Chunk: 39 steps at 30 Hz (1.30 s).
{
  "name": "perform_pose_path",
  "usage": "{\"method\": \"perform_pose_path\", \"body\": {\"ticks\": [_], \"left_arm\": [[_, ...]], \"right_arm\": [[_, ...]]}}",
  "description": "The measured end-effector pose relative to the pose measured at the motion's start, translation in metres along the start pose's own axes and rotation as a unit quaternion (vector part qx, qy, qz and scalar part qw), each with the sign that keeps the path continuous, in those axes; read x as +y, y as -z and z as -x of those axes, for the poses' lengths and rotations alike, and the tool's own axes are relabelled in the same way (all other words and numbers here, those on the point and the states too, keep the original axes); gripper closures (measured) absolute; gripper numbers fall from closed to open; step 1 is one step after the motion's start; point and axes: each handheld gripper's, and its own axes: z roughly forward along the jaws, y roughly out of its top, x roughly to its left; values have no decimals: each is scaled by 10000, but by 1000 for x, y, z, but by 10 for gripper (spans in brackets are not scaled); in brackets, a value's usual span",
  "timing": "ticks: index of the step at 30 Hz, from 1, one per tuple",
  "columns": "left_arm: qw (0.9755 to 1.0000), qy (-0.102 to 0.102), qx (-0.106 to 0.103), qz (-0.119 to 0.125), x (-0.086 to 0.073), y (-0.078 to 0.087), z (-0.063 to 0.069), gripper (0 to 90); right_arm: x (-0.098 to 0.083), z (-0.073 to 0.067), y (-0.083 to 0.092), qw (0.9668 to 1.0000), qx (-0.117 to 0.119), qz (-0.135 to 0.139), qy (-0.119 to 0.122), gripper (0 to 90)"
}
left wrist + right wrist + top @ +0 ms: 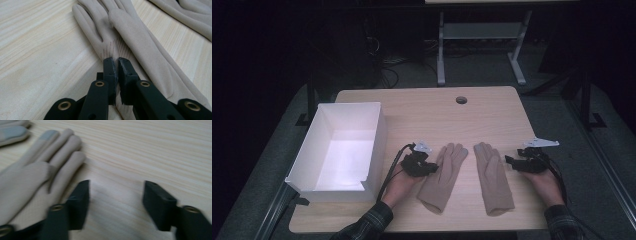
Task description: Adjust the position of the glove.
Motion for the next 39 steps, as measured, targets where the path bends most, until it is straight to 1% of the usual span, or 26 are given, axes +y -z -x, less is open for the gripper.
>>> {"method": "perform_pose_path", "body": {"ticks": [1,2,3,4,5,6,7,9,10,11,13,15,16,17,18,20,21,22,24,28,29,31,32,35,37,39], "left_arm": [[10000,-22,-12,-16,0,1,-1,847],[10000,-22,-12,-16,0,1,-1,848],[10000,43,-24,34,0,2,-1,848],[10000,35,-44,22,0,3,-2,849],[10000,40,-48,50,0,4,-2,849],[9999,67,-51,69,0,4,-3,850],[9999,71,-55,66,0,5,-3,850],[9999,91,-43,102,1,7,-5,850],[9997,165,-43,148,0,8,-5,851],[9997,159,-23,171,0,9,-7,851],[9997,160,-14,165,0,11,-8,851],[9995,207,18,225,0,12,-9,851],[9995,207,18,225,0,12,-9,851],[9995,206,25,229,0,13,-10,851],[9995,213,37,231,0,13,-10,851],[9994,223,50,249,-1,14,-11,851],[9995,207,65,249,-1,15,-12,851],[9995,207,65,249,-1,15,-12,851],[9994,221,68,265,0,15,-13,851],[9993,233,71,275,0,15,-13,851],[9992,235,66,307,0,15,-13,851],[9991,258,66,333,0,15,-12,851],[9991,254,69,341,0,15,-12,851],[9990,258,68,365,0,16,-12,851],[9988,273,56,391,1,16,-12,851],[9988,278,56,401,1,16,-12,851]], "right_arm": [[1,0,2,10000,54,32,17,470],[1,0,2,10000,54,32,17,470],[1,-1,4,9999,101,50,21,528],[3,-2,9,9997,241,80,44,603],[3,-4,12,9995,294,86,89,658],[3,-8,18,9987,467,70,194,742],[3,-8,18,9987,467,70,194,742],[1,-13,24,9975,634,27,313,831],[1,-15,27,9967,720,0,388,857],[0,-20,32,9949,898,-53,453,878],[-1,-22,33,9940,959,-67,515,884],[-6,-29,33,9910,1158,-217,633,889],[-7,-32,32,9899,1210,-299,678,889],[-8,-33,31,9890,1234,-335,743,889],[-8,-33,31,9890,1234,-335,743,889],[-8,-37,27,9873,1317,-437,778,889],[-7,-39,25,9861,1399,-445,783,889],[-7,-39,25,9861,1399,-445,783,889],[-6,-41,23,9845,1479,-426,838,889],[-4,-48,21,9818,1605,-453,914,889],[-3,-52,19,9806,1639,-451,974,889],[-2,-54,18,9802,1661,-449,984,889],[-1,-57,17,9789,1701,-453,1037,888],[0,-60,16,9778,1750,-476,1054,888],[1,-63,14,9759,1825,-453,1108,888],[1,-64,14,9754,1842,-455,1118,889]]}}
